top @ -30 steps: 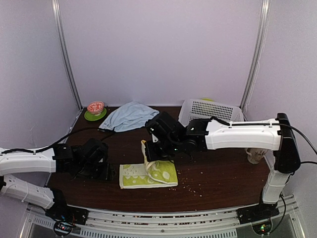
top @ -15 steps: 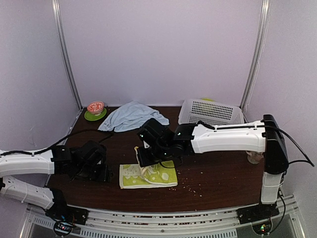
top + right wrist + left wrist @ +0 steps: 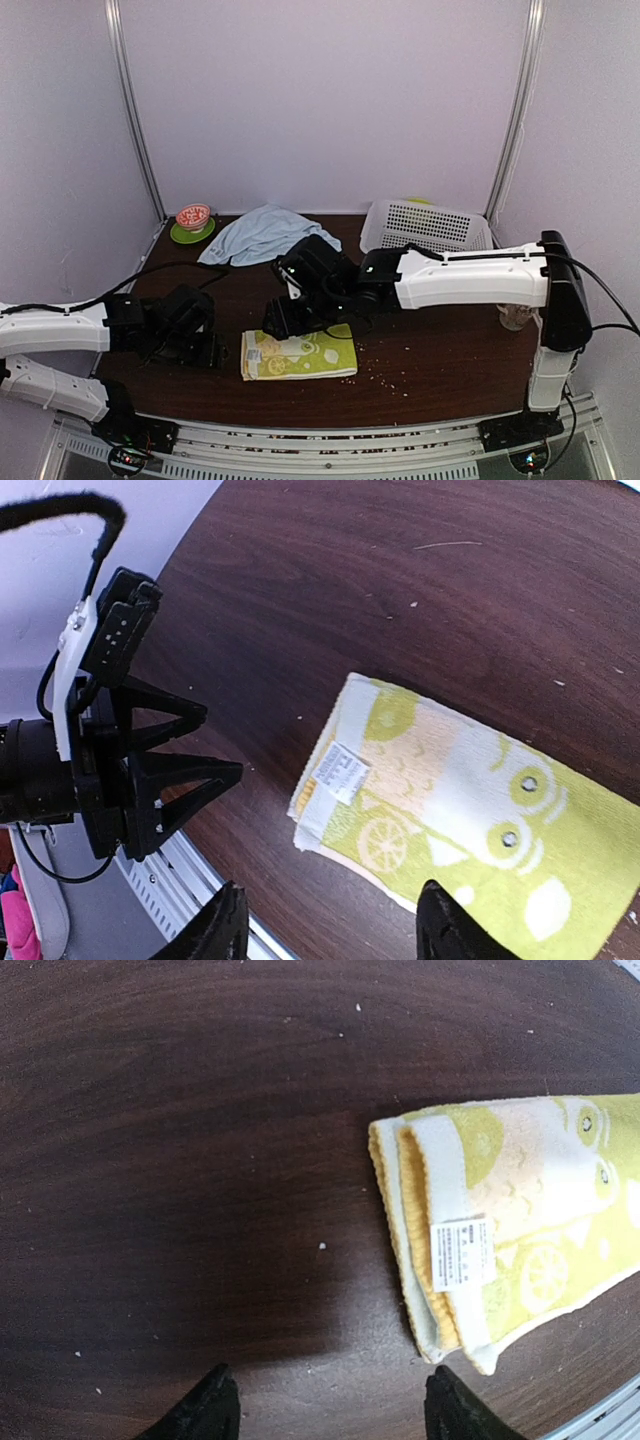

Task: Roll the towels
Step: Fold the towel at the center of the board, then smooth out the towel at the center of the board.

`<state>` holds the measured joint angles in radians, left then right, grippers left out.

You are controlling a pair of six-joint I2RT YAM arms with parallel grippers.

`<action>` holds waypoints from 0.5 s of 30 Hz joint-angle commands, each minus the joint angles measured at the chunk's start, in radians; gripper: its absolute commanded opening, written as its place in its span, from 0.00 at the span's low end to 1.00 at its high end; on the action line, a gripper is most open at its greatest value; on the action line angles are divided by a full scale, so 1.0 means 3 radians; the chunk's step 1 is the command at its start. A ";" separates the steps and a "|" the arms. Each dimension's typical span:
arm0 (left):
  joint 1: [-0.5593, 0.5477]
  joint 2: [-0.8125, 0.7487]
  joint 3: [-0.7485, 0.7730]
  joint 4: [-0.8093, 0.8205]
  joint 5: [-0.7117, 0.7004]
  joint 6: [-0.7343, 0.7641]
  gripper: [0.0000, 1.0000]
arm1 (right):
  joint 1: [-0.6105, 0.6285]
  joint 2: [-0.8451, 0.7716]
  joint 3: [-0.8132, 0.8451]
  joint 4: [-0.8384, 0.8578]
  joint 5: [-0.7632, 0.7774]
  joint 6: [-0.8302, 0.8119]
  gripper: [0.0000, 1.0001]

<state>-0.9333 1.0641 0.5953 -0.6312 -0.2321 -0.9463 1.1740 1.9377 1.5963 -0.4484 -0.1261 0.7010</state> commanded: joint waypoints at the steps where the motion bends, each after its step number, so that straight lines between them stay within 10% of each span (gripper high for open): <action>1: -0.0013 0.0062 0.0206 0.0028 0.0007 0.0045 0.65 | -0.0190 -0.0474 -0.0547 0.0031 0.0272 -0.0007 0.54; 15: 0.0015 0.1348 0.1041 0.0448 0.0553 0.0475 0.44 | -0.0260 -0.0707 -0.1718 0.0585 0.0008 0.0140 0.31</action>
<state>-0.9333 1.3705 0.8463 -0.5289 -0.1032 -0.8646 1.0809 1.7073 1.0763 -0.3408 -0.0875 0.7547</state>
